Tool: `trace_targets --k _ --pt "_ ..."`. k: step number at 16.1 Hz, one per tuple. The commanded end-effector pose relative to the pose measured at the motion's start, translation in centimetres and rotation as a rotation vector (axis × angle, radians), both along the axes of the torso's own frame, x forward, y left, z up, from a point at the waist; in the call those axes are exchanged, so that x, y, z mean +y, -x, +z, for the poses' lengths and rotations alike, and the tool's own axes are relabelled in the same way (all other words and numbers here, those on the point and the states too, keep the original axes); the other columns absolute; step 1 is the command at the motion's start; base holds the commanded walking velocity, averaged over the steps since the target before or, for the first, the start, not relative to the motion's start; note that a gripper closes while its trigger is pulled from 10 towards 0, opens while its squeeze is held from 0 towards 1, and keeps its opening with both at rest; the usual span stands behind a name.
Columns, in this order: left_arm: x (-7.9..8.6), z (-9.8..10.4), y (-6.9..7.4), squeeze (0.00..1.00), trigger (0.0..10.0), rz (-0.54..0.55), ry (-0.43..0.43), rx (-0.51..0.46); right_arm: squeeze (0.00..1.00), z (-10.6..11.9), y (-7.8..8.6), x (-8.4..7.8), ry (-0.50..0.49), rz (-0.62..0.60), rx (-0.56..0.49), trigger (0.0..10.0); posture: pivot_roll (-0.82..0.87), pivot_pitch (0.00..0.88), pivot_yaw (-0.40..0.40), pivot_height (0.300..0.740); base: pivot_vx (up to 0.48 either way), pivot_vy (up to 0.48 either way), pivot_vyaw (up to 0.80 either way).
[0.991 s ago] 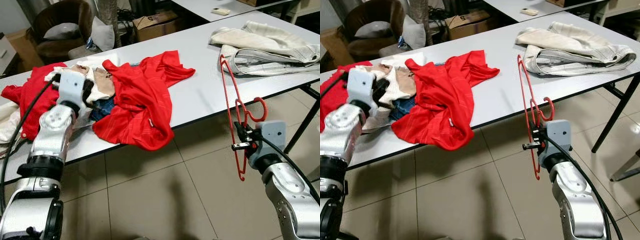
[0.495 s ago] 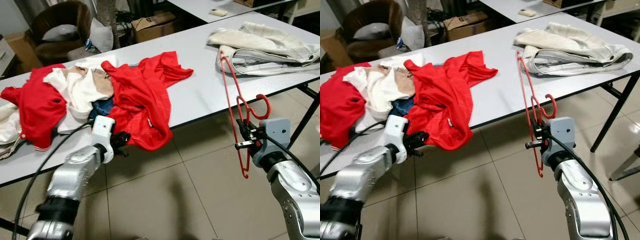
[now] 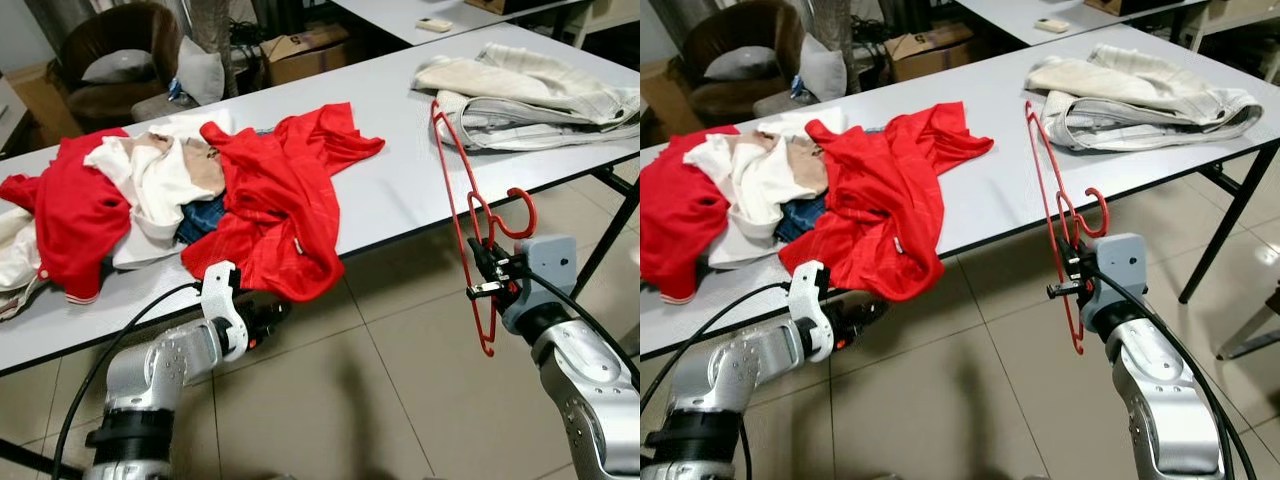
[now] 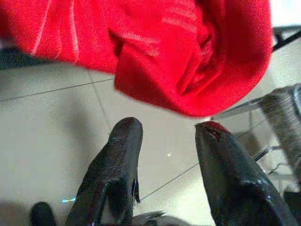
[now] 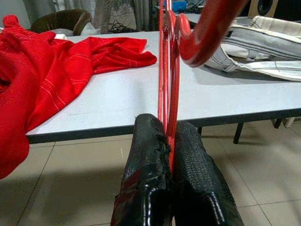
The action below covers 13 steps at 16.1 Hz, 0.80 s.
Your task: Hang hanger
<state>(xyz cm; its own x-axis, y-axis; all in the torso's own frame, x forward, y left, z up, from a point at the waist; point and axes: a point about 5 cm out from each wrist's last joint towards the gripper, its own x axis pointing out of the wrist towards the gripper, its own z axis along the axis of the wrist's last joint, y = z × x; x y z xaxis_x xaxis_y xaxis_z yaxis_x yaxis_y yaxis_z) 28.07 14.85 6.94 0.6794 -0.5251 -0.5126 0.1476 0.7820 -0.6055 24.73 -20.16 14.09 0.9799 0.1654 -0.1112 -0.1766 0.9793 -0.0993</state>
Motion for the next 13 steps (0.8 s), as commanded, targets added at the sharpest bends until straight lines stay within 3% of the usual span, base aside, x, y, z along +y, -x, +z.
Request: trace_targets --k 1,2,3,4,5,9,13 --pt "0.3 0.0 -0.1 1.00 10.0 0.019 0.003 0.020 0.00 0.3 0.1 0.6 -0.015 0.020 -0.009 10.0 -0.14 0.000 0.186 0.740 0.000 0.000 0.00" --pt "-0.1 -0.1 -0.3 0.96 10.0 0.023 0.018 0.033 0.00 0.3 0.2 0.5 -0.016 0.016 -0.008 10.0 -0.15 0.000 0.190 0.740 0.000 0.000 0.00" --pt "-0.6 0.0 -0.6 0.36 10.0 0.040 0.053 0.032 0.00 0.3 0.3 0.4 -0.016 0.011 -0.008 10.0 -0.16 0.000 0.195 0.740 0.000 0.000 0.00" --pt "-0.8 0.2 -0.8 0.25 10.0 0.054 0.074 0.027 0.00 0.3 0.3 0.4 -0.016 0.009 -0.008 10.0 -0.16 0.000 0.195 0.740 0.000 0.000 0.00" --pt "-0.9 0.2 -1.0 0.01 10.0 0.071 0.094 0.029 0.00 0.3 0.3 0.3 -0.016 0.007 -0.008 10.0 -0.16 0.000 0.195 0.740 0.000 0.000 0.00" --pt "-1.5 -0.4 -2.3 0.00 10.0 0.124 0.105 0.033 0.00 0.4 0.0 0.6 -0.021 0.015 -0.009 10.0 -0.15 0.000 0.184 0.740 0.000 0.000 0.00" --pt "-0.8 -1.6 -2.7 0.00 10.0 0.205 -0.003 0.057 0.00 0.4 -0.1 0.7 -0.022 0.017 -0.010 10.0 -0.15 0.000 0.185 0.740 0.000 0.000 0.00"
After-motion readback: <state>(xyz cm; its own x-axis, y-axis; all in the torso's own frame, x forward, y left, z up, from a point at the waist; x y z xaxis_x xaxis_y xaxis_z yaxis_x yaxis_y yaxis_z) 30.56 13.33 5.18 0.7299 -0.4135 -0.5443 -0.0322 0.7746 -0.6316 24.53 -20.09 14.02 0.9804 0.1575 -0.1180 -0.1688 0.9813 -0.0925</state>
